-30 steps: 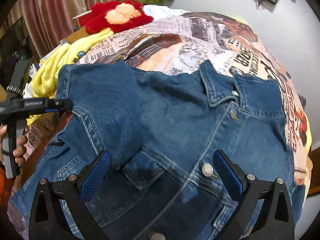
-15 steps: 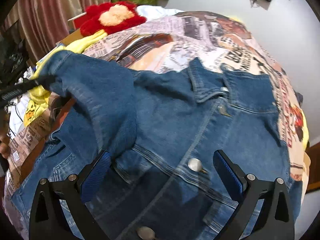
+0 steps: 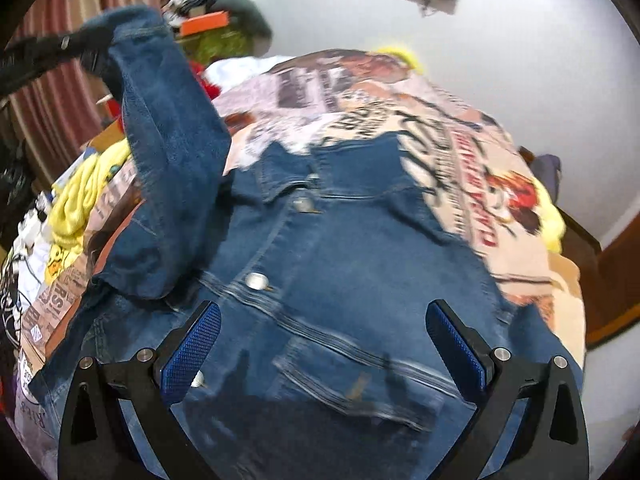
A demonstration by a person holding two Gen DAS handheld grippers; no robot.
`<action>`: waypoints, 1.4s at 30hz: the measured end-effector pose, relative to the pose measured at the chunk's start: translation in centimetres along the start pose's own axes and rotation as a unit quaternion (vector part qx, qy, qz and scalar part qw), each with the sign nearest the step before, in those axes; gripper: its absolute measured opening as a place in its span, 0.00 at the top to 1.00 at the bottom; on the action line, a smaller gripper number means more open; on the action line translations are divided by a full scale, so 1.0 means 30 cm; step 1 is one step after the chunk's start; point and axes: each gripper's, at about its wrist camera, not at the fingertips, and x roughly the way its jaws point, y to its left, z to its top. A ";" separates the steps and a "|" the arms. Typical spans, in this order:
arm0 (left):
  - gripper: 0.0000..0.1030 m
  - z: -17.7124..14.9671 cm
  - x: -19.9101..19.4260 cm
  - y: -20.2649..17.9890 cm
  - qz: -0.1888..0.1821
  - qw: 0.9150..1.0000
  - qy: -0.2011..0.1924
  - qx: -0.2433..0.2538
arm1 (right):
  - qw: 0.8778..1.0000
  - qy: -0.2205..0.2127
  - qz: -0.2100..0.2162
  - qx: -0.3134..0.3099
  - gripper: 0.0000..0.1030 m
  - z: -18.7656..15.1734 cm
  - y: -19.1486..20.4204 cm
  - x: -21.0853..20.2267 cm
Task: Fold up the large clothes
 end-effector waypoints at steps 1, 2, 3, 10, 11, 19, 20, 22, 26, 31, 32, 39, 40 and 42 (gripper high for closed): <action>0.92 0.023 0.010 -0.055 -0.018 1.000 0.000 0.008 | 1.000 -0.003 -0.004 0.005 0.01 -0.010 -0.026 -0.015; 0.92 0.039 0.019 -0.109 -0.034 0.999 0.000 0.016 | 1.000 -0.006 -0.009 0.011 0.01 -0.023 -0.055 -0.033; 0.94 0.050 0.029 -0.151 -0.045 0.999 0.000 0.023 | 1.000 -0.009 -0.014 0.018 0.01 -0.036 -0.084 -0.049; 0.95 0.028 0.160 -0.478 -0.124 0.988 0.044 0.075 | 0.997 -0.005 -0.049 0.060 0.01 -0.143 -0.268 -0.113; 0.95 0.011 0.183 -0.512 -0.138 0.986 0.060 0.077 | 0.997 -0.003 -0.052 0.065 0.01 -0.154 -0.288 -0.116; 0.95 -0.123 0.320 -0.695 -0.207 0.957 0.176 0.098 | 0.991 0.014 -0.078 0.104 0.01 -0.260 -0.414 -0.147; 0.94 -0.128 0.317 -0.707 -0.205 0.957 0.179 0.101 | 0.991 0.016 -0.082 0.108 0.01 -0.270 -0.426 -0.150; 0.88 -0.127 0.318 -0.715 -0.196 0.957 0.183 0.111 | 0.989 0.019 -0.086 0.116 0.01 -0.284 -0.446 -0.152; 0.51 -0.112 0.292 -0.687 -0.147 0.967 0.162 0.128 | 0.987 0.020 -0.079 0.136 0.01 -0.290 -0.478 -0.153; 0.30 -0.102 0.256 -0.503 -0.093 0.982 0.134 0.096 | 0.986 0.014 -0.042 0.159 0.01 -0.246 -0.489 -0.142; 0.28 -0.107 0.259 -0.466 -0.075 0.984 0.134 0.095 | 0.986 0.014 -0.030 0.162 0.01 -0.229 -0.487 -0.134; 0.22 -0.243 0.256 -0.136 0.037 0.982 0.177 0.053 | 0.986 0.029 0.024 0.163 0.01 -0.140 -0.408 -0.006; 0.22 -0.265 0.255 -0.097 0.051 0.981 0.184 0.047 | 0.984 0.040 0.039 0.168 0.01 -0.132 -0.398 0.032; 0.22 -0.316 0.257 -0.003 0.070 0.976 0.204 0.026 | 0.980 0.063 0.059 0.182 0.01 -0.127 -0.388 0.095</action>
